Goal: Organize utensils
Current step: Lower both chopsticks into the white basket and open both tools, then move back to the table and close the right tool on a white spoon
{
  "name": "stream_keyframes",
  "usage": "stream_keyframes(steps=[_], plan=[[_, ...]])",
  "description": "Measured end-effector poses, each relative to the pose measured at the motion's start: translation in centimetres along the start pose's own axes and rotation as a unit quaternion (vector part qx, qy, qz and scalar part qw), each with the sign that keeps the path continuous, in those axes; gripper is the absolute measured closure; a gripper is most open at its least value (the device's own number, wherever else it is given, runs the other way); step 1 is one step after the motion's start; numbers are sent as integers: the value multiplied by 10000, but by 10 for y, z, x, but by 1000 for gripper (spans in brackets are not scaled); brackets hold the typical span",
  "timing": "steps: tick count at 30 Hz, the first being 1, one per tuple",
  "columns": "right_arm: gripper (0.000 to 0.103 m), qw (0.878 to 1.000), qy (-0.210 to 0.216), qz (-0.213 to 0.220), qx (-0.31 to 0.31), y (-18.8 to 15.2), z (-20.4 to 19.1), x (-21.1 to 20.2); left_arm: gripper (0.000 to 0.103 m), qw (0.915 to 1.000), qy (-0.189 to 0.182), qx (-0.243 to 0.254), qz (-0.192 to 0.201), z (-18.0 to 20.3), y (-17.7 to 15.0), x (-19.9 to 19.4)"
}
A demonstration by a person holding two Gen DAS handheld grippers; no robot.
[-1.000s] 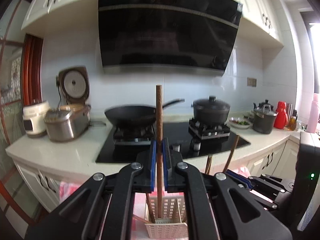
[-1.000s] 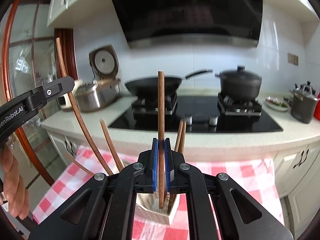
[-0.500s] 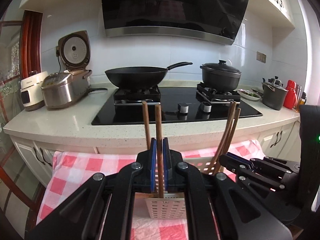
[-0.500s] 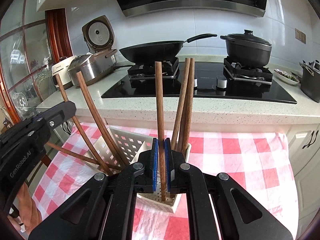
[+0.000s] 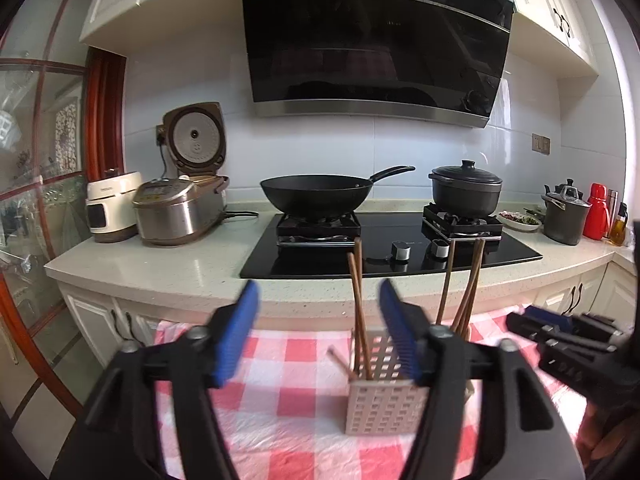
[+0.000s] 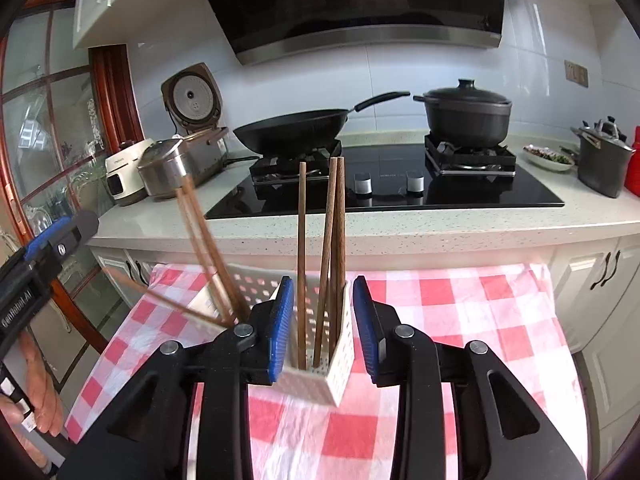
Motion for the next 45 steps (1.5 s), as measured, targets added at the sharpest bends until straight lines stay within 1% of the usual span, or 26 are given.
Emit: stream_keyframes(steps=[4, 5, 7, 8, 9, 13, 15, 19, 23, 26, 29, 32, 36, 42, 45], plan=[[72, 9999, -59, 88, -123, -15, -5, -25, 20, 9999, 131, 105, -8, -2, -22, -27], [72, 9999, -55, 84, -136, -20, -6, -30, 18, 9998, 142, 106, -37, -4, -26, -31], [66, 9998, -54, 76, -159, -30, -8, -39, 12, 9998, 182, 68, -95, -7, -38, -42], [60, 9998, -63, 81, -156, -36, -10, -45, 11, 9997, 207, 44, -121, -10, -42, -46], [57, 9998, -68, 91, -137, -40, -10, -49, 10, 9996, 232, 19, -156, -13, -47, -50], [56, 10000, -13, 34, -21, -60, -13, -61, 8, 9984, 345, -234, -371, -31, -71, -67], [53, 10000, 12, -43, -5, -71, -14, -64, 8, 9969, 392, -416, -535, -41, -83, -72], [52, 9996, 30, -249, 136, -98, -14, -65, 8, 9938, 451, -670, -767, -57, -108, -81], [52, 9985, -62, -515, 190, -126, -17, -60, 8, 9921, 521, -700, -904, -62, -134, -91], [52, 9967, -87, -765, 265, -148, -21, -53, 8, 9917, 480, -611, -1028, -57, -152, -93], [52, 9951, -216, -940, 218, -174, -29, -48, 8, 9903, 435, -459, -1239, -50, -172, -89], [52, 9929, -263, -1146, 153, -194, -35, -42, 8, 9874, 385, -487, -1453, -47, -186, -84], [52, 9899, -256, -1394, 36, -215, -46, -34, 8, 9857, 382, -453, -1580, -45, -197, -78], [52, 9874, -162, -1566, -121, -225, -63, -27, 8, 9851, 443, -527, -1577, -52, -200, -77], [52, 9862, -210, -1625, -227, -229, -69, -23, 8, 9842, 459, -603, -1600, -56, -200, -76]])
Point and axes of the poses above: each gripper's, at about its wrist camera, not at the fingertips, and x roughly the way its jaws point, z to its right, y to its top, the point moved 1 cm from there along x, roughly the way its jaws point, and after that the axes turned 3 degrees about -y, right-handed, at the moved point
